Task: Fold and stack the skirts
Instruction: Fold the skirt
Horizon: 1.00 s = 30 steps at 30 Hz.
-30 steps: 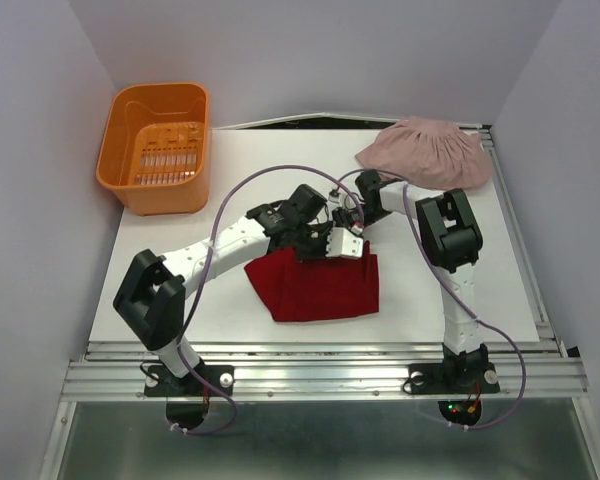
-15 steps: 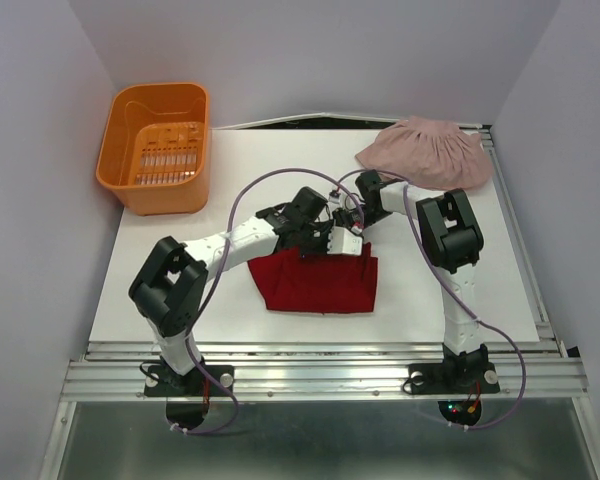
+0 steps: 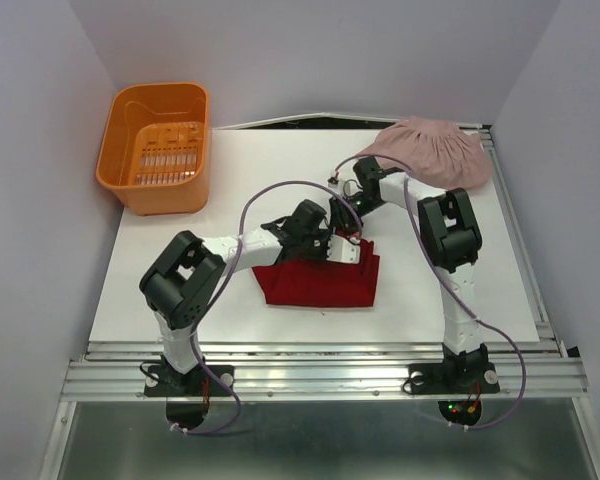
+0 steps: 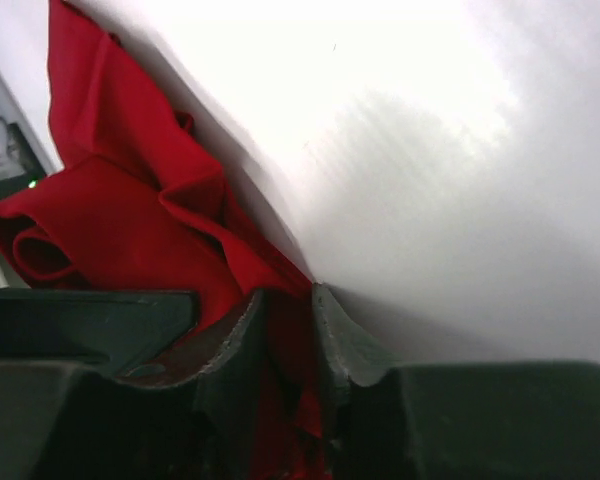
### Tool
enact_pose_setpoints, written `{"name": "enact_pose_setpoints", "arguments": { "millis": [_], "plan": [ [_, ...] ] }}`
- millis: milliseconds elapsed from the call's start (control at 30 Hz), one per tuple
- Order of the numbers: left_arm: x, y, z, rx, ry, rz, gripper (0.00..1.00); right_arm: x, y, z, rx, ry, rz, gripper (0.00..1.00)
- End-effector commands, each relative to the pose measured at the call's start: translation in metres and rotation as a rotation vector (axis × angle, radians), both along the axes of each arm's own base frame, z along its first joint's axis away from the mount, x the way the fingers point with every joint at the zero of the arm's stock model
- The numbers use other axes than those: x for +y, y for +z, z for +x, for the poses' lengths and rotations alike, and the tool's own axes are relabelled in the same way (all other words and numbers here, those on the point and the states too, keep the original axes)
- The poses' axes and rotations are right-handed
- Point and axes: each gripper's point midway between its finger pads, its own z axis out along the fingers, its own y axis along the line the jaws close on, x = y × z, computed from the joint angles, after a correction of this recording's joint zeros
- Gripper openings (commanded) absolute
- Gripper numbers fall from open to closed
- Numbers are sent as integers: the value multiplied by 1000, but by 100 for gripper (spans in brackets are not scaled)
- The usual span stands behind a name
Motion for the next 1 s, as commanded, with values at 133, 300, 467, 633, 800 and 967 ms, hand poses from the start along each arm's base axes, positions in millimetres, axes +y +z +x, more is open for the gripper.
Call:
{"name": "enact_pose_setpoints", "arguments": {
  "millis": [133, 300, 467, 633, 800, 967],
  "plan": [
    [1, 54, 21, -128, 82, -98, 62, -14, 35, 62, -212, -101, -113, 46],
    [8, 151, 33, -213, 243, -263, 81, -28, 59, 90, -303, -158, -127, 51],
    [28, 230, 37, -292, 357, -390, 89, -46, 110, 113, -426, -223, -116, 53],
    [45, 232, 2, -77, 450, -494, 98, -63, 159, 98, -493, -251, -76, 59],
    [28, 173, -53, 488, 544, -636, 98, -43, 201, 15, -285, -244, 170, 63],
    [12, 151, -77, 821, 520, -828, 89, -21, 142, -66, -67, -132, 287, 64]
  ]
}}
